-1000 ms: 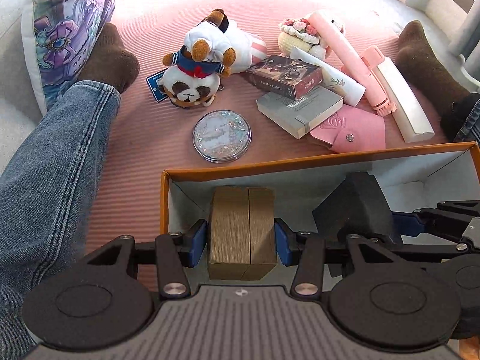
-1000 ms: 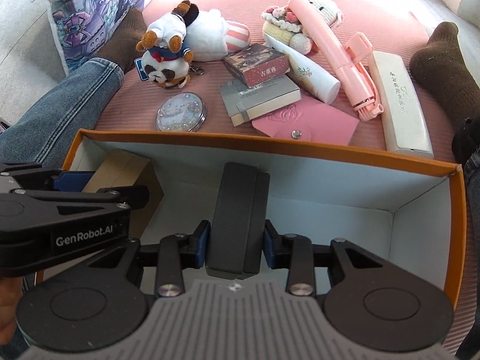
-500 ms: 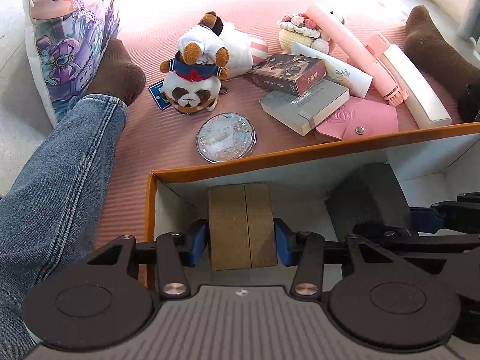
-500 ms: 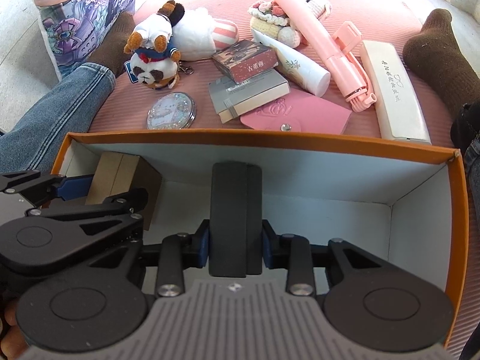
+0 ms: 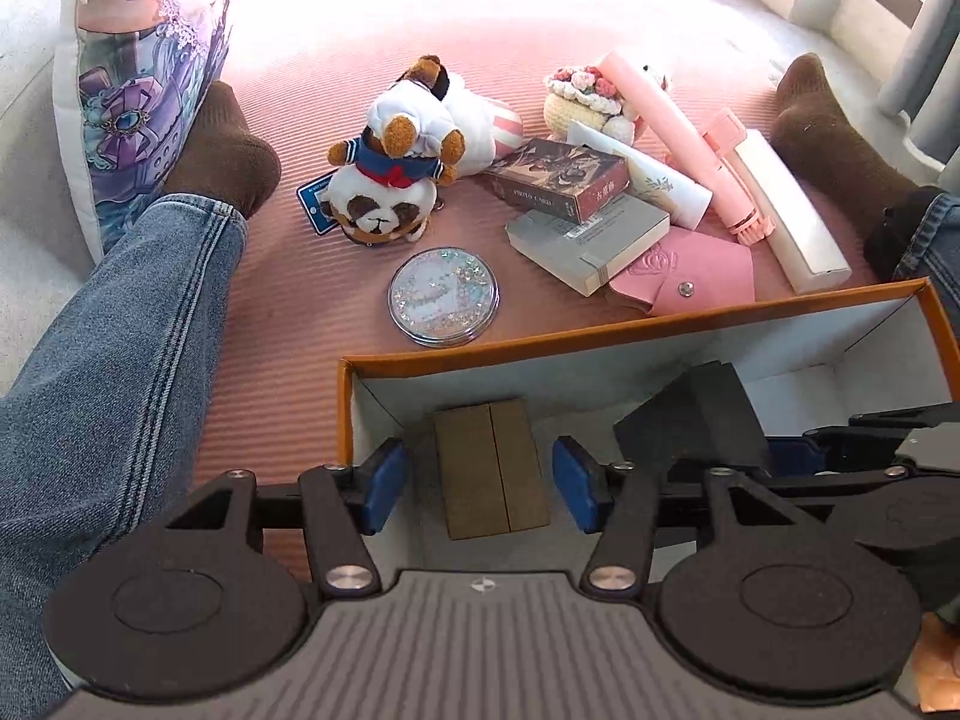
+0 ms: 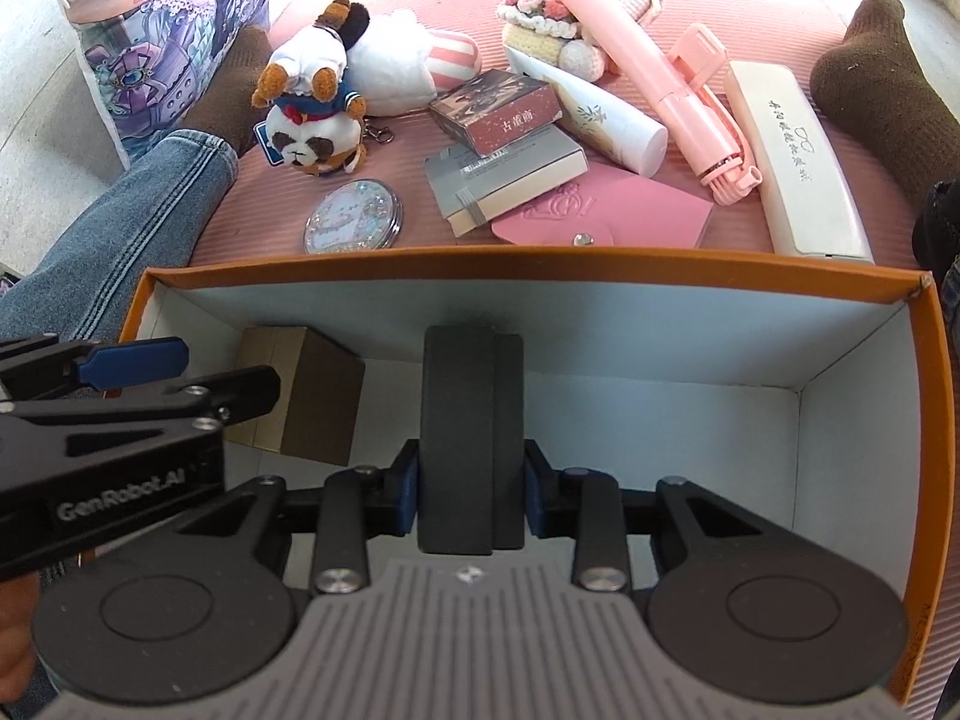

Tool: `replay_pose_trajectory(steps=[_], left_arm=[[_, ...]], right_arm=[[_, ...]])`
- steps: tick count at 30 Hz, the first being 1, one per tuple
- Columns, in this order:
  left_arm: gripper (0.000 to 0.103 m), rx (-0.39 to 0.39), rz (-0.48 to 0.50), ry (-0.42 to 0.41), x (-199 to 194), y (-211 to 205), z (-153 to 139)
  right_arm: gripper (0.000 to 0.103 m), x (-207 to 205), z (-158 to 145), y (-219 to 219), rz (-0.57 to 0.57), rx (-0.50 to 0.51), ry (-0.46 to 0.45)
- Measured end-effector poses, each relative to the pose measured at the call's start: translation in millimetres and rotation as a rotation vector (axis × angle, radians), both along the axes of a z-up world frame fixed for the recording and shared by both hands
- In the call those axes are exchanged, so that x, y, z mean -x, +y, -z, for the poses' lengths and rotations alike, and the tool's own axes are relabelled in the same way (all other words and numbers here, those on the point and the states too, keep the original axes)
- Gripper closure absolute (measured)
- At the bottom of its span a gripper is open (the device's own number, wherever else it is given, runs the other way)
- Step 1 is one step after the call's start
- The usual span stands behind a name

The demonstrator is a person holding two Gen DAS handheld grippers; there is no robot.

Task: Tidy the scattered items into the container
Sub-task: 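Lower the tan box into the white box and open left tool while right tool carries the black box, then lower the black box beside the tan box and open right tool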

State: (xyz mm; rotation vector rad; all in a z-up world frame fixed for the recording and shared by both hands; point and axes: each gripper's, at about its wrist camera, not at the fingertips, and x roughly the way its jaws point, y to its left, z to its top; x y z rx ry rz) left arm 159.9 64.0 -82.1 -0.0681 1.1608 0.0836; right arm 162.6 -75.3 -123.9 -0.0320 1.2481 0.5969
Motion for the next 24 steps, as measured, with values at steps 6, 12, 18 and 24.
replay_pose_trajectory(steps=[6, 12, 18, 24], left_arm=[[0.044, 0.097, 0.029, -0.013, 19.2, 20.6, -18.7], [0.048, 0.09, 0.03, -0.03, 37.5, 27.1, -27.9], [0.053, 0.086, 0.001, -0.021, 43.9, 45.0, -23.3], [0.06, 0.141, -0.022, 0.006, 46.5, 57.7, -11.7]], right_arm=[[0.067, 1.6, 0.2, 11.7, 0.01, 0.0, 0.007], [0.067, 4.0, 3.8, 30.0, 0.015, 0.01, 0.007], [0.067, 6.7, 5.0, 48.8, 0.019, 0.018, -0.01], [0.067, 11.5, 5.4, 66.5, 0.013, 0.02, -0.009]])
